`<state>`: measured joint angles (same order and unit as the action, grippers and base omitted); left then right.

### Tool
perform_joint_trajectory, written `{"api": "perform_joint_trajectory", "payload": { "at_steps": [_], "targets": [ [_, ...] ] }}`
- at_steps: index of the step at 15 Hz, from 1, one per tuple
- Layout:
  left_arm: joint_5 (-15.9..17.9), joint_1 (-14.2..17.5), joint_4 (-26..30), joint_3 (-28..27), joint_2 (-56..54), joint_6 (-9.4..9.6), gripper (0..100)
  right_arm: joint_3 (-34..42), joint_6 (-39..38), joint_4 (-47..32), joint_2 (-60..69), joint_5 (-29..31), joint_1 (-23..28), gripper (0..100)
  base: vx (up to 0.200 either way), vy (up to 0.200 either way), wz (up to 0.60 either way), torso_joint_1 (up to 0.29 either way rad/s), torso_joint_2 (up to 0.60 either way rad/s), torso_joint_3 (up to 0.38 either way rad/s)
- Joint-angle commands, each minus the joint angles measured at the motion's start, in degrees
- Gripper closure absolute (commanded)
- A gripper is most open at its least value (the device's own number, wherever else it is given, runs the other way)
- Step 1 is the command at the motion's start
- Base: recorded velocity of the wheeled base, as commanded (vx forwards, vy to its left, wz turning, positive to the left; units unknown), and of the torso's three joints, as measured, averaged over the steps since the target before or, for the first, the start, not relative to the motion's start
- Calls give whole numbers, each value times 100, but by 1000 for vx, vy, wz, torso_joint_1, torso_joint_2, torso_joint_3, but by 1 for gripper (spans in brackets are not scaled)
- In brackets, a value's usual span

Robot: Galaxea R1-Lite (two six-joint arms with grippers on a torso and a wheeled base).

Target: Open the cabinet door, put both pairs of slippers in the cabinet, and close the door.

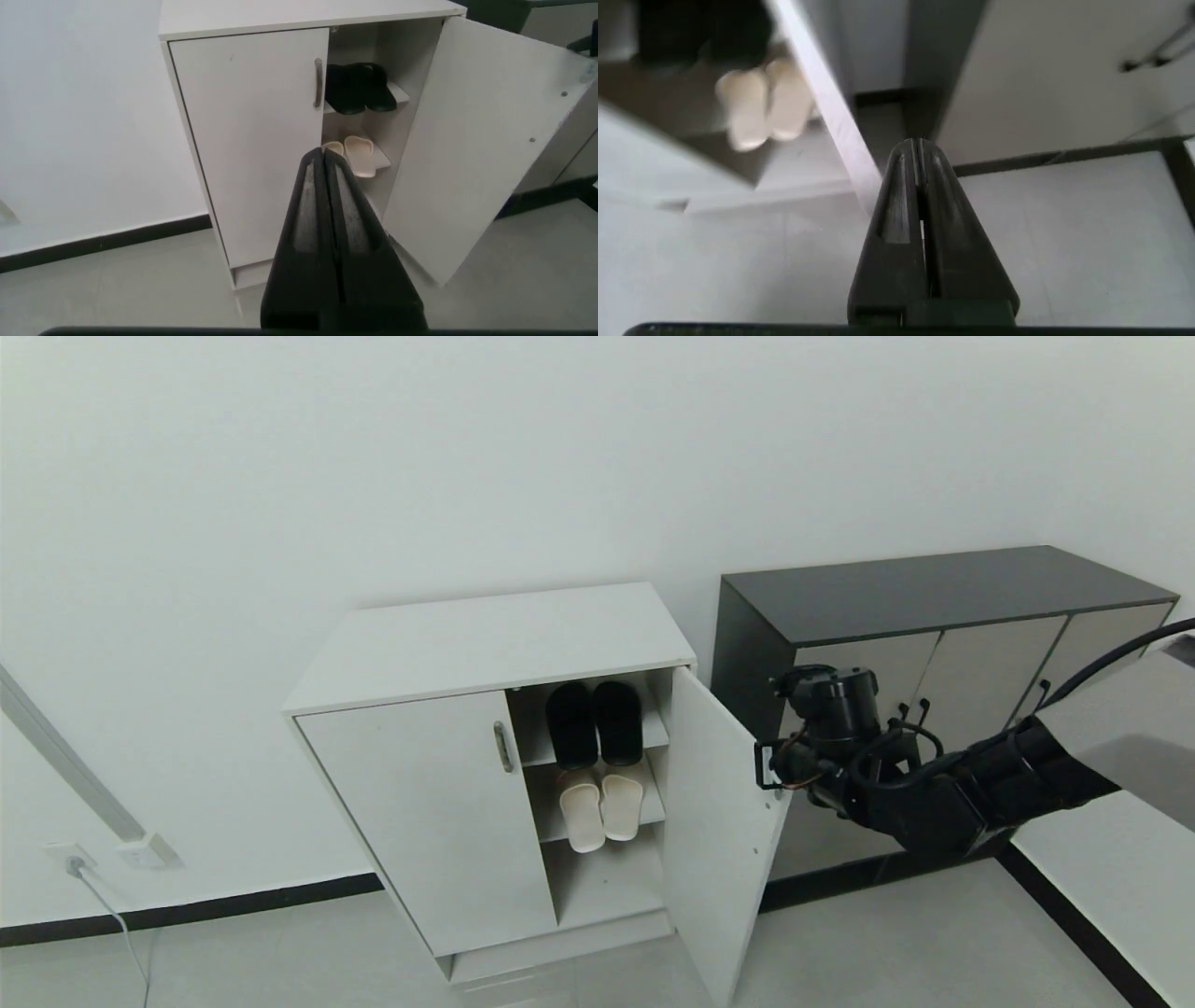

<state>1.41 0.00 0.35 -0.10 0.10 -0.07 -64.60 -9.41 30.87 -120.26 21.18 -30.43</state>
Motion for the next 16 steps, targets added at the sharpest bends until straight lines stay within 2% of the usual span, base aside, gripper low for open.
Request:
{"api": "perform_joint_trajectory", "payload": {
  "at_steps": [1, 5, 12, 15, 16],
  "targets": [
    [-1, 0, 0, 1, -1, -19, 100, 149, -17, 16, 214, 18, -359, 100, 0, 0, 0, 0, 0, 0],
    [-62, 0, 0, 1, -1, -37, 100, 422, -8, 42, 442, -17, -710, 100, 0, 0, 0, 0, 0, 0],
    [-62, 0, 0, 1, -1, -37, 100, 562, 45, 51, 539, -17, -807, 100, 0, 0, 0, 0, 0, 0],
    [-62, 0, 0, 1, -1, -45, 100, 606, 27, 51, 539, -43, -824, 100, 0, 0, 600, 2, 4, 1],
    [-62, 0, 0, 1, -1, -45, 100, 703, 36, 139, 565, -219, -824, 100, 0, 0, 600, -2, -2, -2]
  ]
}}
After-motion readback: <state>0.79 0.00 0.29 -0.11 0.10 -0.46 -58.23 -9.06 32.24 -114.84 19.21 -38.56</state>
